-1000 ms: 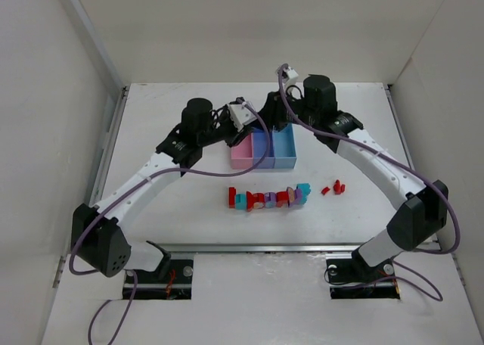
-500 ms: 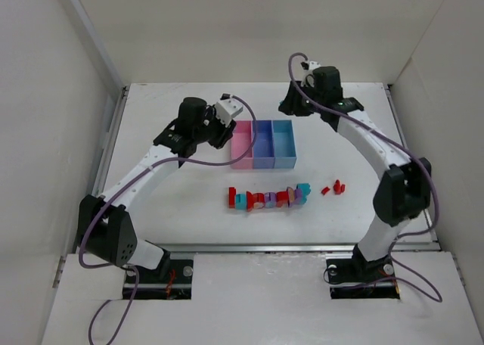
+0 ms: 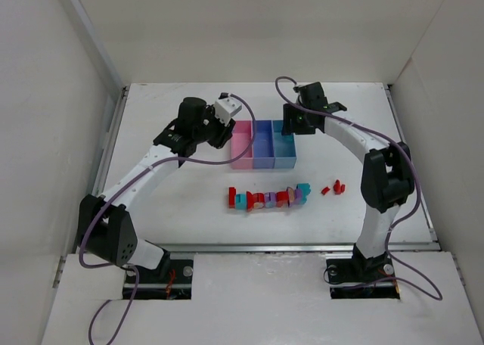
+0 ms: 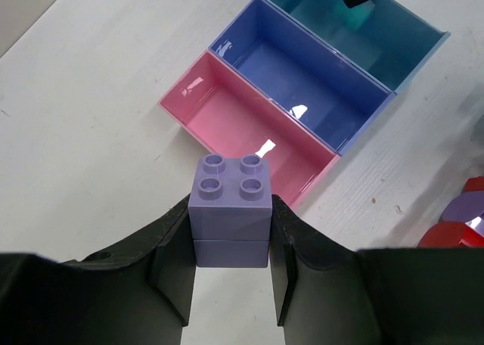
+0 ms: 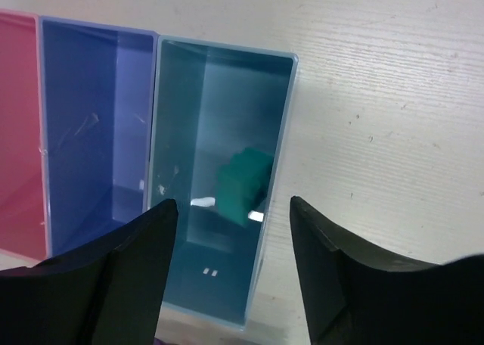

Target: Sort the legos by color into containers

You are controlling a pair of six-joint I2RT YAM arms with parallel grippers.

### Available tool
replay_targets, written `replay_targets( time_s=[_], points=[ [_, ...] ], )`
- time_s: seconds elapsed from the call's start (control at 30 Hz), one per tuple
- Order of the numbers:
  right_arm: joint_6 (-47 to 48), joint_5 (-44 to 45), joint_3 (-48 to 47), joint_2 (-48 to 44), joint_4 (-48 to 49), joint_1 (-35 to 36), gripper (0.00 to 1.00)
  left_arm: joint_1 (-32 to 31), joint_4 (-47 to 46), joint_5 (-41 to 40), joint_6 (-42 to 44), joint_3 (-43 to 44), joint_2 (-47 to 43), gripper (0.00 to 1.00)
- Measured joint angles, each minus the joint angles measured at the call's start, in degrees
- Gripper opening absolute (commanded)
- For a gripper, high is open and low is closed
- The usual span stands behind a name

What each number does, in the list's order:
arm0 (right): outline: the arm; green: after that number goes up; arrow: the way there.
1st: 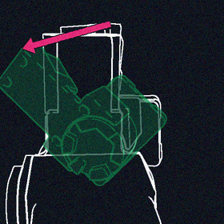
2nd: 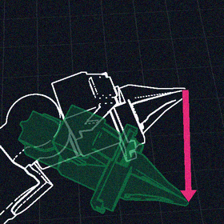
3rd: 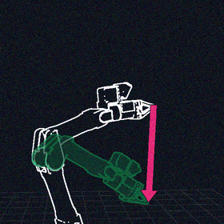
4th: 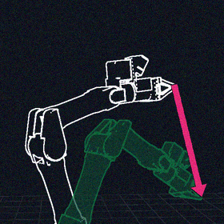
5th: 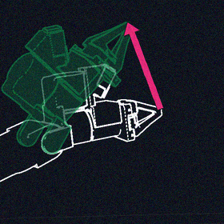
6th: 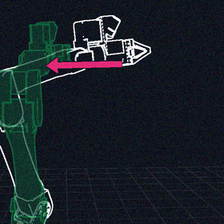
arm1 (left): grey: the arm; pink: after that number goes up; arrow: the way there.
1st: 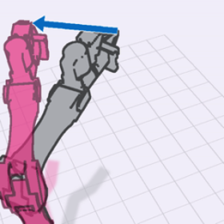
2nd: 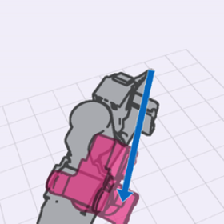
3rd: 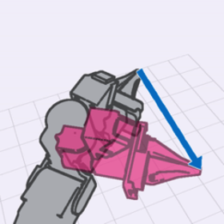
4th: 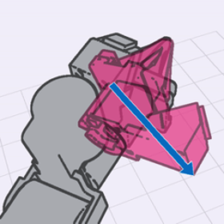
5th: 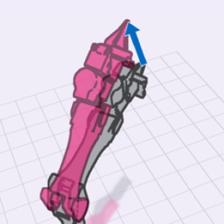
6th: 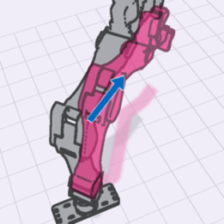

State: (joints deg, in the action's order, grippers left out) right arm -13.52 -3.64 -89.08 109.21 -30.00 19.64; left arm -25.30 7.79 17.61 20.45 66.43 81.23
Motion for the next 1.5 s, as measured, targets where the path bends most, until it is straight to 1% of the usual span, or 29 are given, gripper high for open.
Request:
replay_targets(
  time_s=[0.07, 0.2, 0.27, 0.37, 0.5, 0.6, 0.7, 0.77, 0.8, 0.83, 0.87, 1.03, 1.13, 1.2, 1.23, 1.27, 1.33, 1.47, 1.5],
  points=[
    [0.66, -0.28, 0.00, -0.04, -0.04, 0.04, 0.77, 0.00, 0.00, 0.20, -0.02, 0.00, 0.04, 0.00],
    [1.55, -0.57, 0.00, -0.74, -0.15, 0.09, 0.87, -0.13, -0.11, 0.44, -0.46, 0.00, 0.74, 0.00],
    [1.86, -0.66, 0.00, -1.97, -0.31, 0.11, 0.87, -0.76, -0.15, 0.20, -1.16, 0.52, 2.10, 0.00],
    [2.01, -0.70, 0.00, -4.79, -0.24, 0.13, 0.87, -3.17, -0.17, -0.70, -4.26, 3.54, 6.54, 0.02],
    [1.11, -0.48, 0.52, -9.53, 1.01, -0.24, 0.87, -6.80, 0.09, -1.88, -11.34, 12.98, 16.50, 0.03],
    [-0.39, 0.26, 3.80, -13.92, 2.75, -1.01, 0.89, -8.74, 0.37, -3.52, -17.27, 20.24, 24.44, 0.03],
    [-1.40, 1.99, 7.06, -17.09, 3.10, -2.21, 0.90, -9.70, 1.18, -5.40, -22.10, 23.71, 29.81, 0.03],
    [-1.81, 3.76, 8.72, -18.32, 2.95, -2.80, 0.92, -9.97, 2.29, -6.51, -24.48, 24.04, 31.69, 0.08],
    [-2.01, 4.66, 9.40, -18.71, 2.86, -2.99, 0.93, -9.99, 3.06, -7.17, -25.35, 24.04, 32.28, 0.13],
    [-2.38, 5.44, 10.14, -19.17, 2.82, -3.15, 0.97, -9.97, 3.67, -7.76, -26.05, 24.04, 32.54, 0.19],
    [-2.75, 6.12, 10.99, -19.69, 2.80, -3.41, 0.99, -9.97, 4.15, -8.24, -26.56, 24.04, 32.63, 0.34],
    [-4.50, 7.06, 15.72, -23.50, 1.75, -5.16, 1.00, -10.05, 4.79, -9.01, -27.82, 24.04, 32.61, 0.64],
    [-5.97, 7.74, 18.12, -25.66, 0.33, -8.07, 1.00, -10.62, 5.01, -8.83, -28.24, 24.04, 32.61, 0.71],
    [-6.95, 7.72, 20.28, -26.64, -0.28, -11.17, 0.92, -11.10, 5.22, -8.59, -28.17, 24.06, 32.61, 0.71],
    [-7.45, 7.74, 21.81, -27.10, -0.37, -12.90, 0.86, -11.23, 5.31, -8.55, -28.17, 24.11, 32.59, 0.71],
    [-7.98, 7.74, 23.34, -27.50, -0.87, -14.45, 0.73, -11.39, 5.46, -8.46, -28.17, 24.26, 32.59, 0.71],
    [-8.90, 7.98, 26.29, -28.24, -1.81, -17.00, 0.63, -11.74, 5.90, -8.41, -27.87, 24.90, 32.59, 0.71],
    [-10.36, 9.05, 30.77, -29.09, -4.76, -18.16, 0.63, -11.80, 7.82, -9.11, -26.05, 26.08, 30.77, 0.71],
    [-10.64, 9.03, 31.50, -29.07, -5.25, -18.16, 0.59, -11.80, 8.57, -9.62, -25.38, 26.10, 29.66, 0.71]
  ],
)
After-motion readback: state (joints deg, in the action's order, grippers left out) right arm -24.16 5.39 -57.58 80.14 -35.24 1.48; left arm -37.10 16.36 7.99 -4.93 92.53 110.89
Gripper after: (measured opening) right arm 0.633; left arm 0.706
